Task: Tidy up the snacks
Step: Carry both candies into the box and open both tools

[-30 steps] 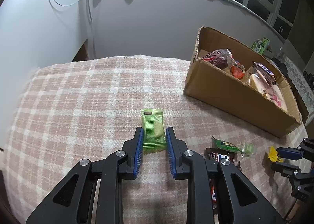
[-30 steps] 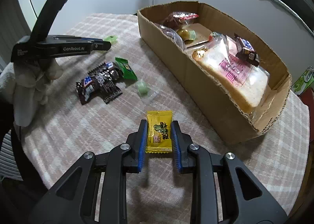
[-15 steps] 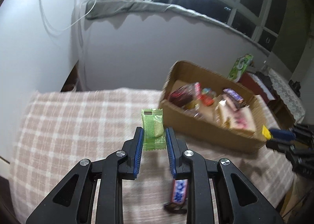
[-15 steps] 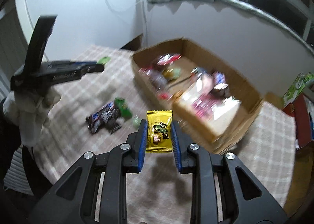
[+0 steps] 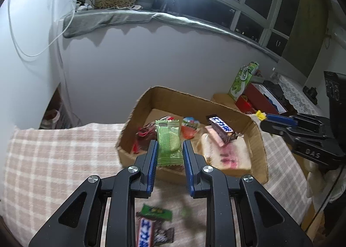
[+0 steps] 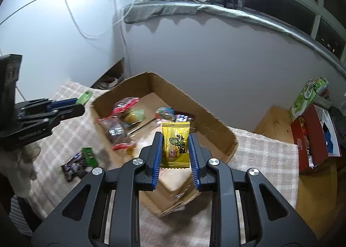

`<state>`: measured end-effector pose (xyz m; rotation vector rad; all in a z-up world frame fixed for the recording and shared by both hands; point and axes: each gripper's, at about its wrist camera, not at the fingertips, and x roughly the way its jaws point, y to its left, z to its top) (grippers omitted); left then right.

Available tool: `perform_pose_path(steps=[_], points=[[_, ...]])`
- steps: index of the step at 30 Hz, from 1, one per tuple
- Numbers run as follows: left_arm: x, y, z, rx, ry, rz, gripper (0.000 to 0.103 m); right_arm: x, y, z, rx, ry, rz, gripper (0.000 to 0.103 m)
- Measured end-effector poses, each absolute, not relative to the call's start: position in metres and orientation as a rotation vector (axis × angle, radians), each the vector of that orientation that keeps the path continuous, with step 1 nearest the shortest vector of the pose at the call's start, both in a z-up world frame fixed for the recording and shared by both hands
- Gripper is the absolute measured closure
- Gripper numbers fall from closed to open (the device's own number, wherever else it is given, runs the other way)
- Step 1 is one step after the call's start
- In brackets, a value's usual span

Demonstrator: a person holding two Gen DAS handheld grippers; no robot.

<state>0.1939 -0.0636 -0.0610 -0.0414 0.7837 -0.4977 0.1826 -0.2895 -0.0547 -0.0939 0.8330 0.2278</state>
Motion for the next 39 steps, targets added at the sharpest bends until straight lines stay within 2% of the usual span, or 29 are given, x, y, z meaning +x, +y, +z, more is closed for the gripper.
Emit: perform_pose_path(steps=[23,24,25,26,27,29,39], points=[[0.209,-0.108,-0.083,-0.009,0.855,-0.537,0.081,0.216,-0.316,-0.086,-0.087,0.903,0.191,0.078],[0.209,-0.108,-0.083,-0.007,0.861,-0.534,0.079,0.216,-0.316,-0.085,-0.089,0.900,0.190,0.078],[0.209,-0.109,-0.083,-0.005,0.868,-0.521,0.069,0.215,-0.315,-0.085,-0.095,0.897,0.189,0.077],[0.209,-0.108,-0.083,-0.006,0.866,-0.516,0.065,0.215,-0.315,-0.084,-0.097,0.895,0.185,0.068],[0.209,-0.108,-0.083,-0.006,0.862,-0.513,0.061,0.214,-0.315,-0.083,-0.097,0.890,0.181,0.051],[0.208,-0.105,-0.081,-0.010,0.860,-0.505,0.060,0.211,-0.315,-0.080,-0.096,0.868,0.173,0.039],[0.194,-0.082,-0.068,-0.026,0.831,-0.488,0.060,0.198,-0.315,-0.070,-0.078,0.855,0.187,0.039]])
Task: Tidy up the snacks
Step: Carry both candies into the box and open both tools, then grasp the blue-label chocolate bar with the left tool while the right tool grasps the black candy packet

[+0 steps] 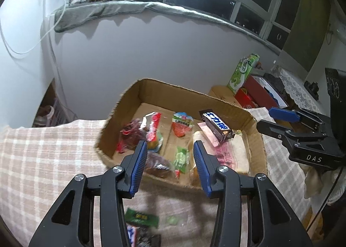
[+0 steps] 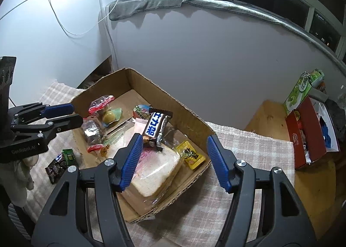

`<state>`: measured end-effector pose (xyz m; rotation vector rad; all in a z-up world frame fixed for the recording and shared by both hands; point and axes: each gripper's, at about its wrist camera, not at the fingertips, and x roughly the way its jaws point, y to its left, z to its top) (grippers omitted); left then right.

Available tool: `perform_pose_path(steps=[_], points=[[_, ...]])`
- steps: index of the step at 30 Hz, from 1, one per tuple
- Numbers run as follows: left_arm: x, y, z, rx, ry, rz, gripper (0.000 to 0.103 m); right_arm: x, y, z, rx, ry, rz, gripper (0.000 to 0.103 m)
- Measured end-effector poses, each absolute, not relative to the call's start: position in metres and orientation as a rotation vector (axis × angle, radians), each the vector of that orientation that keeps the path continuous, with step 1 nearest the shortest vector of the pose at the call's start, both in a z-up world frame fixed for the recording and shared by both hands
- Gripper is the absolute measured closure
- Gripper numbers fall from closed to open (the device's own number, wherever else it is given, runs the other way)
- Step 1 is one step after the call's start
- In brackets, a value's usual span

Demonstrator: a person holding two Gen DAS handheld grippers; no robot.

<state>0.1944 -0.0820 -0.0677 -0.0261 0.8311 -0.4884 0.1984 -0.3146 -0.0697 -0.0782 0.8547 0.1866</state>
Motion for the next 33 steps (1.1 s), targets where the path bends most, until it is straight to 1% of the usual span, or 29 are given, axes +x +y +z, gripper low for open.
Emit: perform_pose_path(steps=[10,18,25,28,30,33], points=[[0.162,-0.032,-0.057,-0.057,0.802,-0.443,0.060,0.163,-0.290,-0.053,-0.085,0.817,0.256,0.039],[0.136,-0.002,-0.073,-0.064,0.828,-0.401,0.060,0.132,-0.254,-0.052,-0.129,0.811,0.353,0.039],[0.117,0.008,-0.088,-0.080,0.855,-0.413,0.060,0.115,-0.221,-0.069,-0.173,0.852,0.447,0.039],[0.110,0.010,-0.096,-0.084,0.871,-0.424,0.060,0.111,-0.210,-0.079,-0.184,0.877,0.473,0.043],[0.106,0.009,-0.103,-0.094,0.886,-0.431,0.060,0.111,-0.204,-0.088,-0.187,0.903,0.490,0.049],[0.101,0.005,-0.113,-0.080,0.908,-0.443,0.060,0.112,-0.193,-0.103,-0.192,0.939,0.518,0.049]])
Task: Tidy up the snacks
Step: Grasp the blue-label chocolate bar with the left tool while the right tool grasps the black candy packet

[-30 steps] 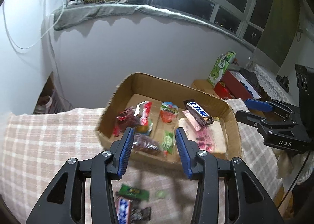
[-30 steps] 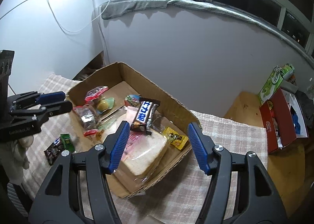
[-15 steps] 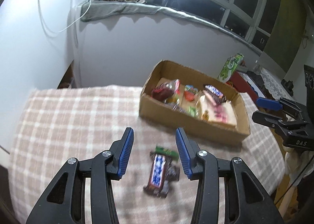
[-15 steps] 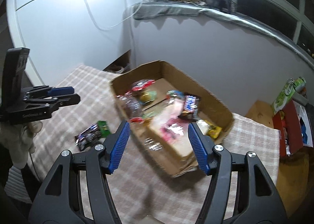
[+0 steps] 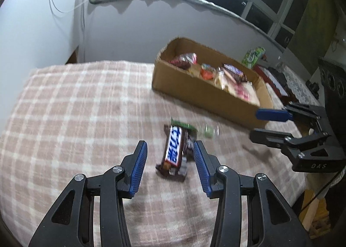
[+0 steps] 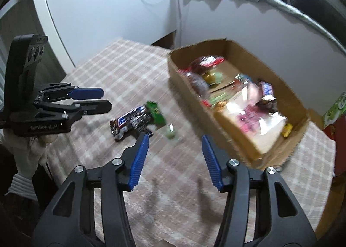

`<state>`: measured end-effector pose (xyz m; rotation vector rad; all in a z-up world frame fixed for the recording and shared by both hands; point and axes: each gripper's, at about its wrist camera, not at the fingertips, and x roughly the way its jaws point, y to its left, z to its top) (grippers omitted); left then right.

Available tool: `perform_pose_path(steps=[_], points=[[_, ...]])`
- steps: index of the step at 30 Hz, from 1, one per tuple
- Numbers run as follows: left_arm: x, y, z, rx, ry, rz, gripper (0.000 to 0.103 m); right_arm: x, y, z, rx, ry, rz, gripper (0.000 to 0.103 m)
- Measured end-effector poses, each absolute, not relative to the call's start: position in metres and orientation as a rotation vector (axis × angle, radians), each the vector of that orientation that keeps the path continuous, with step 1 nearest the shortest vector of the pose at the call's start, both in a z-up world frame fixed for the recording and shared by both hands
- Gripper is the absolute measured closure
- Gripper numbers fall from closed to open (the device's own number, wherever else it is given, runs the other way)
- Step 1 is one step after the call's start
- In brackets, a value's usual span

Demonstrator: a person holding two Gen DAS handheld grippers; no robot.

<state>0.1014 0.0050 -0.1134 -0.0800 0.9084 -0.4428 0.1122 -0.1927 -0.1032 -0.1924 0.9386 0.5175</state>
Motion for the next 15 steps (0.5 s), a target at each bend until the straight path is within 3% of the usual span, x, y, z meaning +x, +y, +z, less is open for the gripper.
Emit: perform_pose_path(steps=[15], points=[[0.098,-0.006,-0.133,-0.011,0.942,-0.451,0.060,0.127,-0.158,-0.143,-0.206,1.026,0.593,0.049]])
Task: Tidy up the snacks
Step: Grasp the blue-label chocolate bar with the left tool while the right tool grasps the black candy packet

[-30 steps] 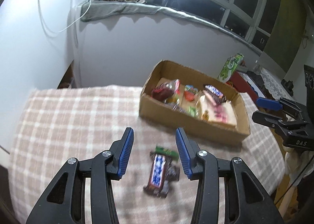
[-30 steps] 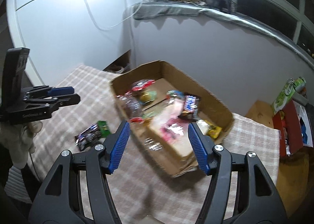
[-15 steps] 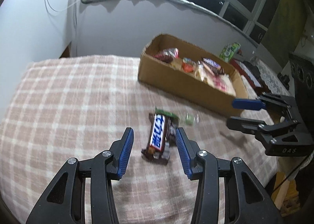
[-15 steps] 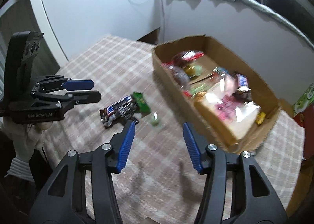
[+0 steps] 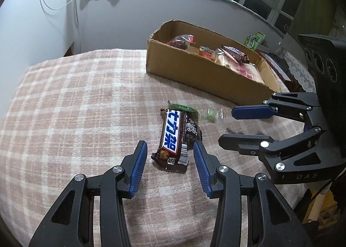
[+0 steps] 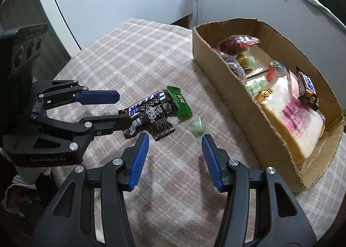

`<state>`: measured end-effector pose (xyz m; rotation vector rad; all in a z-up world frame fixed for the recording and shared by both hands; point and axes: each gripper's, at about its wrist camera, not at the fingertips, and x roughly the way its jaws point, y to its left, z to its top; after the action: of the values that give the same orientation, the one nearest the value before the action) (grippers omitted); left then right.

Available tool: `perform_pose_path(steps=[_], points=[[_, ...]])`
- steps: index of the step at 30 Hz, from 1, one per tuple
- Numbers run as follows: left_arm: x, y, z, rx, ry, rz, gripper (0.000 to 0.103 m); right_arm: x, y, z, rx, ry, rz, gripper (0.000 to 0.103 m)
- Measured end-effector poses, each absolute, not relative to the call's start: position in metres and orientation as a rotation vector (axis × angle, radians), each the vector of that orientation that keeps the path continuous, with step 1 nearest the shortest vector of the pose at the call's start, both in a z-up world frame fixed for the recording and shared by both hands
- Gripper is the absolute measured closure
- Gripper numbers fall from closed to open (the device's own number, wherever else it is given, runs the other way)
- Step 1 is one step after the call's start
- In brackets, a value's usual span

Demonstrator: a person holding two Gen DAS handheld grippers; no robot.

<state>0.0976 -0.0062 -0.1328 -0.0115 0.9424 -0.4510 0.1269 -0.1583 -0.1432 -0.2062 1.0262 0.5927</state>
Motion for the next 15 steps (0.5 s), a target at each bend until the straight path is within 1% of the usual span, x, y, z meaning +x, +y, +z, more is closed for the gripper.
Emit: perform_pose_path(steps=[15], points=[[0.102,-0.006,-0.141,0.002,0.954,-0.454,0.060,0.139,-0.143,-0.151,-0.247,1.047,0.586,0.050]])
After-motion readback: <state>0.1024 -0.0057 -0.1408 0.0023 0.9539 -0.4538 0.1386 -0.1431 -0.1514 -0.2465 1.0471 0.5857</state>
